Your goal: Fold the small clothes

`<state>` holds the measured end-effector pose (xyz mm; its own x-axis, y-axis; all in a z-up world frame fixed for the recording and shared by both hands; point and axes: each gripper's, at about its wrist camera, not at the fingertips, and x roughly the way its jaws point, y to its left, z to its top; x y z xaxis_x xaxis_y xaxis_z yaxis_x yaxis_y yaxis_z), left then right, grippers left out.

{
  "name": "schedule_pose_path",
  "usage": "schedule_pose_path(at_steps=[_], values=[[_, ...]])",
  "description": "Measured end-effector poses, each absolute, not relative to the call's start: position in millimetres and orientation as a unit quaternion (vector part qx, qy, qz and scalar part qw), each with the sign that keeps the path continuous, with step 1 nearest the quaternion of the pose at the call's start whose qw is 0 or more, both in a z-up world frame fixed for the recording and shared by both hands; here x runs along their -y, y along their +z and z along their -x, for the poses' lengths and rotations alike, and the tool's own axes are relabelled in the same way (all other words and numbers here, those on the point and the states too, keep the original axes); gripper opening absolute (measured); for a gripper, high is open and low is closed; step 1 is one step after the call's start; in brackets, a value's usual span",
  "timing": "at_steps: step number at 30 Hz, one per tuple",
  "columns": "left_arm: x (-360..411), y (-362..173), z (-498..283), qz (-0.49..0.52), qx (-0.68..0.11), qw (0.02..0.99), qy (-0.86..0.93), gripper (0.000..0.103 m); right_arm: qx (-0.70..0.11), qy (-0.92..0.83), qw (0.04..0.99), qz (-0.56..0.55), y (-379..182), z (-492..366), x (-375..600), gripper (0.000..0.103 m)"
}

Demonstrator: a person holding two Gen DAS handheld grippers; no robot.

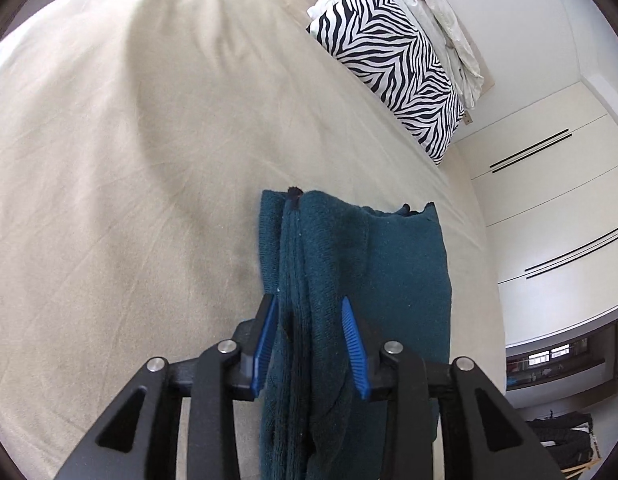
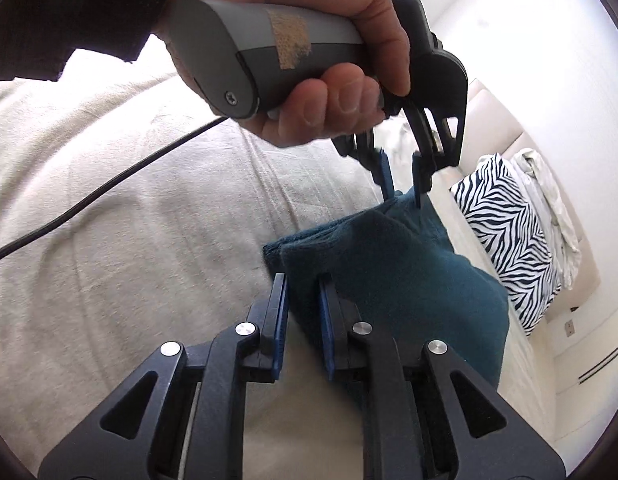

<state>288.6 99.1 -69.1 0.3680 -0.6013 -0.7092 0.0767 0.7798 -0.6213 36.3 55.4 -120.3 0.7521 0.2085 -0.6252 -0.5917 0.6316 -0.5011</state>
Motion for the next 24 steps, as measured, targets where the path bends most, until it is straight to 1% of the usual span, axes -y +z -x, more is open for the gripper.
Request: schedule_pose_path(at_steps=[5,9,12,16,17,19,20,21,24], values=[[-95.2,-45.6,-268.1,0.233,-0.489,0.811,-0.221,0.037,-0.309,0.246,0.883,0.254,-92.4,-16.7,-8.9,0.014],[-61.7,-36.1,-250.0,0.186,-0.483,0.822,-0.239,0.037,-0.353,0.222,0.901,0.117,-70.8,-26.6,62.3,0.014],[-29.8,-42.6,-233.0,0.141,-0.486,0.827,-0.245,0.037,-0.372,0.191,0.908,-0.002,-59.7,-45.7,131.3,0.014],[-6.2,-71.7,-223.0,0.07,-0.5,0.837,-0.212,0.038,-0.386,0.174,0.892,-0.159,-52.6,-75.4,210.0,0.015],[-9.2,-78.8,-223.8,0.074,-0.499,0.837,-0.212,0.036,-0.386,0.176,0.886,-0.185,-51.0,-88.8,228.1,0.015],[-20.5,-85.2,-225.5,0.091,-0.496,0.837,-0.211,0.025,-0.385,0.182,0.877,-0.222,-50.6,-109.8,251.4,0.015],[-26.0,-86.8,-227.0,0.097,-0.497,0.836,-0.209,0.016,-0.388,0.188,0.87,-0.24,-51.5,-122.0,260.7,0.015],[-29.2,-88.7,-228.0,0.101,-0.499,0.835,-0.211,0.011,-0.392,0.193,0.861,-0.259,-54.3,-135.4,267.6,0.015],[-36.7,-96.7,-231.8,0.106,-0.503,0.829,-0.218,0.006,-0.398,0.21,0.833,-0.321,-63.8,-173.7,276.6,0.015]])
